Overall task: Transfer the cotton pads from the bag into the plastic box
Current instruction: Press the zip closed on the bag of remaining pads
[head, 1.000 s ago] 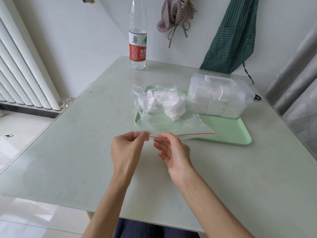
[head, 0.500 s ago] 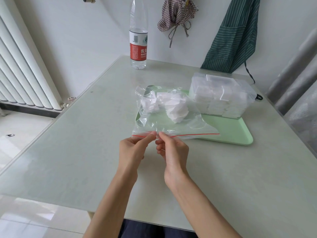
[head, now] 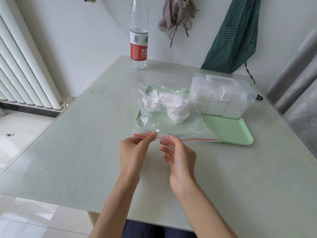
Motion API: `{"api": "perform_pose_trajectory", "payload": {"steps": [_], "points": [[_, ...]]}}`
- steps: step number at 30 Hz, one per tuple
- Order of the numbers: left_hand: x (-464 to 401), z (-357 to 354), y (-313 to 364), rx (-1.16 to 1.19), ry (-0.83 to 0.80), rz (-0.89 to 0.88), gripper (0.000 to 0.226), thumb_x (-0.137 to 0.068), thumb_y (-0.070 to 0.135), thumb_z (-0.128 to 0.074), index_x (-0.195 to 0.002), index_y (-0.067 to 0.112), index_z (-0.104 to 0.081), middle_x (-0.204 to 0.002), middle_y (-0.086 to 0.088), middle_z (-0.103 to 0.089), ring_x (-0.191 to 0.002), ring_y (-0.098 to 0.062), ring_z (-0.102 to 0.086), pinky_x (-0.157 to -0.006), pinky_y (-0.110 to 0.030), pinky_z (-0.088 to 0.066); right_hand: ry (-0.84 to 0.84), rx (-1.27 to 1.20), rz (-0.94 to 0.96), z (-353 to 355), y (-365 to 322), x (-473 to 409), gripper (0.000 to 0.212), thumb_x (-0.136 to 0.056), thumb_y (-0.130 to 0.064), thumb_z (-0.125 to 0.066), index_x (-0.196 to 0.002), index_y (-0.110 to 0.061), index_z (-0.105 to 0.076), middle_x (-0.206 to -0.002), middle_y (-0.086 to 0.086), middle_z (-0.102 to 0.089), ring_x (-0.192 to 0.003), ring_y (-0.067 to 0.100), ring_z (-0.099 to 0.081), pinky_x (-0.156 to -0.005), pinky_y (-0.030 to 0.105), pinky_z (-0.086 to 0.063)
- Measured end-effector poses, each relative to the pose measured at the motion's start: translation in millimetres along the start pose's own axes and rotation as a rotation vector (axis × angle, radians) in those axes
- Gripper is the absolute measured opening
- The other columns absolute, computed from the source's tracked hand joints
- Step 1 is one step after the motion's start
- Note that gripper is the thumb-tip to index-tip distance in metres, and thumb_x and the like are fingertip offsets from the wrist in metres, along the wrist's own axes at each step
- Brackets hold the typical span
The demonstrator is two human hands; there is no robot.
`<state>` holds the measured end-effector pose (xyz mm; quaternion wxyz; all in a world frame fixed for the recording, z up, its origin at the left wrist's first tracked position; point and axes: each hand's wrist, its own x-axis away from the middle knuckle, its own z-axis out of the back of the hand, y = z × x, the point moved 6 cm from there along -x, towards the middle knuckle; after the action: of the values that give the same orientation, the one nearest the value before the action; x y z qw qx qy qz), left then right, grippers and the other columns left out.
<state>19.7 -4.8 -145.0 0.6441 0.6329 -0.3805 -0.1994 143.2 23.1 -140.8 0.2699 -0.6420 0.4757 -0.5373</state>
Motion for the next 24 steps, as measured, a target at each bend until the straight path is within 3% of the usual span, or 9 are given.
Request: {"api": "perform_pose_trajectory", "payload": {"steps": [3,5,6,8,10,12,15,20,24], "points": [[0,2,-1,-0.024,0.031,-0.008,0.019,-0.078,0.027,-0.074,-0.086,0.011,-0.069,-0.077,0.013,-0.065,-0.054,0.010,-0.053,-0.050,-0.005,-0.038,0.097,0.011,0.037,-3,1,-1,0.025,-0.081,-0.015,-0.057,-0.059,-0.009,-0.068,-0.055,-0.002,-0.066,-0.043,0.008,-0.051,-0.053,0.021,-0.044],[5,12,5,-0.076,0.114,-0.087,0.034,-0.080,0.034,-0.071,-0.108,0.020,-0.057,-0.094,0.018,-0.061,-0.078,0.009,-0.056,-0.075,-0.014,-0.045,0.094,0.018,0.053,-7,0,-2,0.025,-0.081,-0.015,-0.057,-0.059,-0.012,-0.070,-0.057,-0.003,-0.067,-0.042,0.009,-0.048,-0.055,0.023,-0.044],[9,21,14,-0.136,0.178,-0.213,0.042,-0.082,0.034,-0.070,-0.118,0.024,-0.051,-0.108,0.017,-0.058,-0.095,0.004,-0.055,-0.086,-0.021,-0.044,0.080,0.034,0.061,-9,0,-2,0.024,-0.080,-0.015,-0.057,-0.061,-0.013,-0.071,-0.061,-0.003,-0.069,-0.041,0.009,-0.047,-0.055,0.023,-0.043],[19,24,43,-0.432,0.202,-0.667,0.040,-0.084,0.022,-0.066,-0.122,0.025,-0.055,-0.121,0.014,-0.054,-0.110,-0.007,-0.048,-0.093,-0.024,-0.037,0.058,0.063,0.071,-11,-1,-2,0.021,-0.081,-0.014,-0.059,-0.064,-0.014,-0.072,-0.067,-0.001,-0.071,-0.040,0.008,-0.044,-0.051,0.020,-0.039],[20,7,52,-0.821,0.046,-1.009,0.040,-0.075,0.013,-0.066,-0.112,0.027,-0.065,-0.112,0.014,-0.062,-0.106,-0.011,-0.050,-0.088,-0.021,-0.034,0.032,0.044,0.063,-11,1,-2,0.020,-0.082,-0.016,-0.062,-0.065,-0.013,-0.072,-0.069,0.001,-0.072,-0.039,0.008,-0.039,-0.046,0.017,-0.036],[12,-7,51,-1.041,-0.094,-1.120,0.033,-0.071,0.013,-0.074,-0.098,0.031,-0.070,-0.099,0.017,-0.067,-0.094,-0.012,-0.057,-0.078,-0.022,-0.032,-0.001,0.031,0.040,-13,2,-2,0.023,-0.085,-0.017,-0.063,-0.064,-0.012,-0.072,-0.072,0.002,-0.073,-0.040,0.009,-0.037,-0.044,0.016,-0.033],[6,-17,57,-1.126,-0.164,-1.284,0.010,-0.079,0.020,-0.069,-0.083,0.028,-0.073,-0.083,0.015,-0.070,-0.077,-0.016,-0.063,-0.067,-0.024,-0.033,-0.045,0.072,0.006,-11,1,-4,0.020,-0.084,-0.018,-0.065,-0.066,-0.014,-0.072,-0.076,-0.001,-0.074,-0.039,0.008,-0.038,-0.045,0.017,-0.033],[7,-21,53,-1.127,-0.212,-1.539,0.009,-0.083,0.023,-0.067,-0.084,0.025,-0.075,-0.078,0.011,-0.070,-0.066,-0.017,-0.064,-0.055,-0.027,-0.038,-0.016,0.092,-0.071,13,-5,-13,0.008,-0.077,-0.014,-0.075,-0.072,-0.011,-0.069,-0.075,0.002,-0.072,-0.040,0.003,-0.047,-0.041,0.014,-0.036],[9,-27,50,-1.095,-0.203,-1.604,0.007,-0.083,0.019,-0.069,-0.082,0.023,-0.075,-0.078,0.009,-0.070,-0.065,-0.018,-0.064,-0.058,-0.027,-0.034,-0.039,0.027,-0.131,23,-12,-11,0.009,-0.081,-0.015,-0.066,-0.074,-0.011,-0.071,-0.073,0.004,-0.072,-0.042,0.006,-0.050,-0.040,0.014,-0.035]]}}
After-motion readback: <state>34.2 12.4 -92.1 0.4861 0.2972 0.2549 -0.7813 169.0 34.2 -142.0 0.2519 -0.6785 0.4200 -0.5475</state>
